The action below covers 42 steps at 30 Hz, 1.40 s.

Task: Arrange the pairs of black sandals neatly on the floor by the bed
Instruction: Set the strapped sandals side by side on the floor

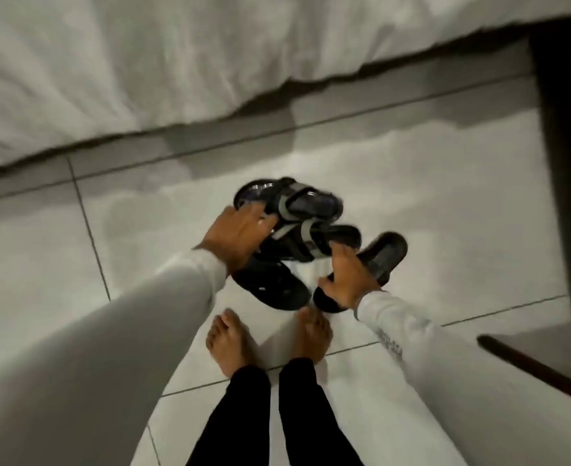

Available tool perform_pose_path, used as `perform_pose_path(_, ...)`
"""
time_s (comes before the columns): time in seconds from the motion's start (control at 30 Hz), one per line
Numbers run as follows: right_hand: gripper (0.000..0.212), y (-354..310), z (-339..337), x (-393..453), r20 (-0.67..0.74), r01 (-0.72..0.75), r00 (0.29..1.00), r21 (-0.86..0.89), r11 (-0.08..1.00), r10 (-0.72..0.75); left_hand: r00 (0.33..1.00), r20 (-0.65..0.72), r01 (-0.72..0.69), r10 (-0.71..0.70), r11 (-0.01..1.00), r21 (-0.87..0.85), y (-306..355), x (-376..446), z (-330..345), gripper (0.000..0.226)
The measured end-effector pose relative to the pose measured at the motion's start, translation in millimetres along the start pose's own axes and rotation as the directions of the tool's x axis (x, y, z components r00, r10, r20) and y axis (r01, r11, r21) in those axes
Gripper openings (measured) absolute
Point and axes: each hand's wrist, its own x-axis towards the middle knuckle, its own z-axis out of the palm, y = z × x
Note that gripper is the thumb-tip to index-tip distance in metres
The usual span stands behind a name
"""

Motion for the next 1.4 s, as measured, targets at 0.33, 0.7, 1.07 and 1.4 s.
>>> perform_pose_path(0.33, 0.047, 6.1, 50.1, 122.2, -0.171, -0.127, 0.962, 0.407, 0.904, 0.212, 0.995, 0.09, -0.057, 0.043, 0.987, 0.153, -3.1, 141.7, 51.5, 0.028)
perform_pose_path(0.7, 0.031, -92.0, 19.0, 59.7, -0.389, 0.101, 0.9, -0.255, 0.962, -0.198, 0.975, -0.156, 0.149, -0.16, 0.985, -0.081, -81.5, 3.7, 38.0, 0.02)
perform_pose_path(1.07, 0.051, -240.9, 71.5, 84.6, -0.072, 0.398, 0.784, -0.703, 0.589, -0.616, 0.837, -0.14, 0.482, -0.529, 0.833, -0.27, -177.6, -117.9, 105.7, 0.034)
perform_pose_path(1.4, 0.047, -287.0, 143.7, 148.5, -0.044, 0.43, 0.774, -0.696, 0.575, -0.632, 0.811, -0.055, 0.551, -0.582, 0.792, -0.262, -240.5, -115.2, 161.2, 0.029)
